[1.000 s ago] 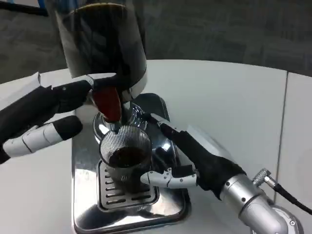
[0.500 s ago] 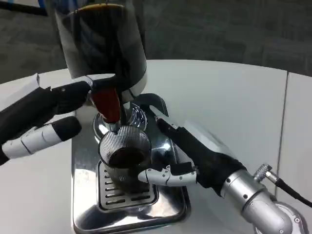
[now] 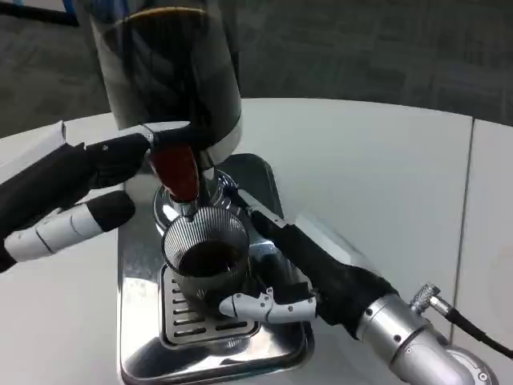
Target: Grasp the cup under the faucet to collect the drink, then remove the cup.
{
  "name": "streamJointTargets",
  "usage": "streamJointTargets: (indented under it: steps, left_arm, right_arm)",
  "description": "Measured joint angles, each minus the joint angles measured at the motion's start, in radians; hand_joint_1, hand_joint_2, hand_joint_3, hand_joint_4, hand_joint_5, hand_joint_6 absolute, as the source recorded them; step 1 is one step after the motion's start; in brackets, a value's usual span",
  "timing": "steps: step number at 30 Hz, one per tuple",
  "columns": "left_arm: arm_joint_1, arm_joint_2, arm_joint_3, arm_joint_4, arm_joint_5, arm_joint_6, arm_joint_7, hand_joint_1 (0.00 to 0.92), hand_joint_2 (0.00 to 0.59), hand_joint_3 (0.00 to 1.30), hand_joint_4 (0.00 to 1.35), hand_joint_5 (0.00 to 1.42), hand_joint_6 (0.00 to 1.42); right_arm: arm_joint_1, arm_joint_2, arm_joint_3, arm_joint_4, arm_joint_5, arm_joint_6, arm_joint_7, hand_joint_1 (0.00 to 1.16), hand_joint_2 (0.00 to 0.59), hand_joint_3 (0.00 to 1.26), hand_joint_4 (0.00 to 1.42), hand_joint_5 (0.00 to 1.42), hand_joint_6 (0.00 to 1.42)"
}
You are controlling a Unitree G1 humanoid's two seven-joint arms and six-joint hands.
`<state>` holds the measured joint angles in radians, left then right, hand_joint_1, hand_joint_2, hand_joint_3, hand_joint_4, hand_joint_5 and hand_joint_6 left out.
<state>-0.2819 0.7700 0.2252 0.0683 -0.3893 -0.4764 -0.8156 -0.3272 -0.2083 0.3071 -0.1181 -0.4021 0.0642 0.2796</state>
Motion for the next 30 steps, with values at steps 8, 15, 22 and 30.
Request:
streamJointTargets:
  steps: [8,15,22,30]
  left_arm:
    - [0.006,0.000,0.009,-0.002,-0.001,0.004,0.000,0.000,0.125,0.21,0.15,0.30,0.31]
    - [0.023,0.000,0.034,-0.006,-0.014,0.018,-0.006,0.000,0.125,0.22,0.17,0.31,0.34]
    - [0.057,-0.021,0.071,0.001,-0.082,0.166,-0.002,0.000,0.125,0.23,0.17,0.33,0.36]
    - [0.057,-0.050,0.094,-0.012,-0.120,0.269,-0.001,0.000,0.125,0.24,0.18,0.34,0.38]
  right_arm:
    - [-0.001,0.022,0.011,0.034,0.000,0.000,-0.010,0.64,0.196,0.03,0.10,0.13,0.12]
    - [-0.027,0.069,0.022,0.101,0.000,-0.002,-0.056,0.69,0.204,0.14,0.24,0.26,0.21]
    - [-0.045,0.083,0.023,0.141,-0.001,-0.018,-0.101,0.73,0.207,0.25,0.35,0.36,0.29]
    - [-0.054,0.088,0.027,0.153,-0.005,-0.027,-0.145,0.74,0.216,0.34,0.41,0.43,0.35]
